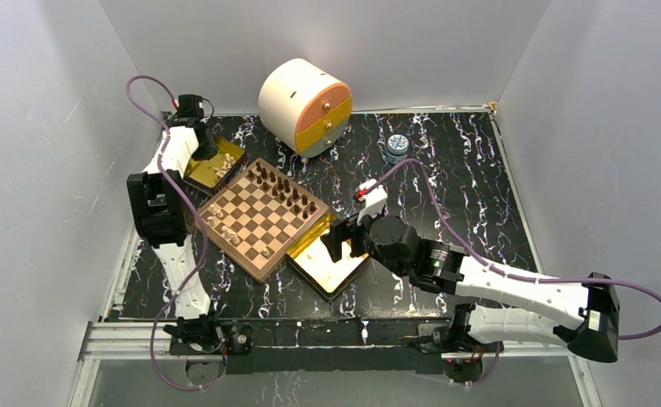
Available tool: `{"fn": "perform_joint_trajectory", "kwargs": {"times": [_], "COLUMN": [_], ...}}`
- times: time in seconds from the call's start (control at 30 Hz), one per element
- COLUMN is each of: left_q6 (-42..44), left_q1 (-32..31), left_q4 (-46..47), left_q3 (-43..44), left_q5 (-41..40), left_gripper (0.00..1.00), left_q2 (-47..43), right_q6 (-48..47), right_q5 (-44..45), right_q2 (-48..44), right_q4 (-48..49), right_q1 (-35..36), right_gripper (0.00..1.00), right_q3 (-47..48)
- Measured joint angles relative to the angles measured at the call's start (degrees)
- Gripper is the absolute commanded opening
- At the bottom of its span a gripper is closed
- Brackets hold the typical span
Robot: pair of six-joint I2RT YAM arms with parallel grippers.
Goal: Set up the chess pieces on the board
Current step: Pick up the chess piece from the storage box.
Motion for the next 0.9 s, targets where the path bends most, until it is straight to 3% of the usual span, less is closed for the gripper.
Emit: {"fn": "perform_joint_trajectory", "kwargs": {"times": [0.3, 0.6, 0.73, 0.9], "left_q6": [2.03, 1.03, -0.76, -2.45], "left_q1": [0.00, 0.00, -0.11, -1.27], "left_q4": [3.06, 6.60, 7.87, 8.66], "left_q3": [-10.60, -21.27, -27.32, -32.33], "left_q5": [7.61, 22.36, 29.16, 35.36], "left_gripper": [0.00, 0.00, 0.00, 0.00], "left_q2": [-14.25, -28.85, -35.01, -40.33], "right_q6": [4.50, 10.47, 11.61, 13.92], "right_q5": [-0.79, 0.00, -3.56, -13.62], "right_q2": [-0.52, -0.66, 1.09, 5.64], "right_q4": [-1.86, -6.19, -5.68, -3.63], "right_q1": [0.00, -0.26, -2.34, -10.49], "right_gripper": [0.99, 0.99, 0.98, 0.88], "right_q3": [-0.11, 2.97, 6.82, 9.55]}}
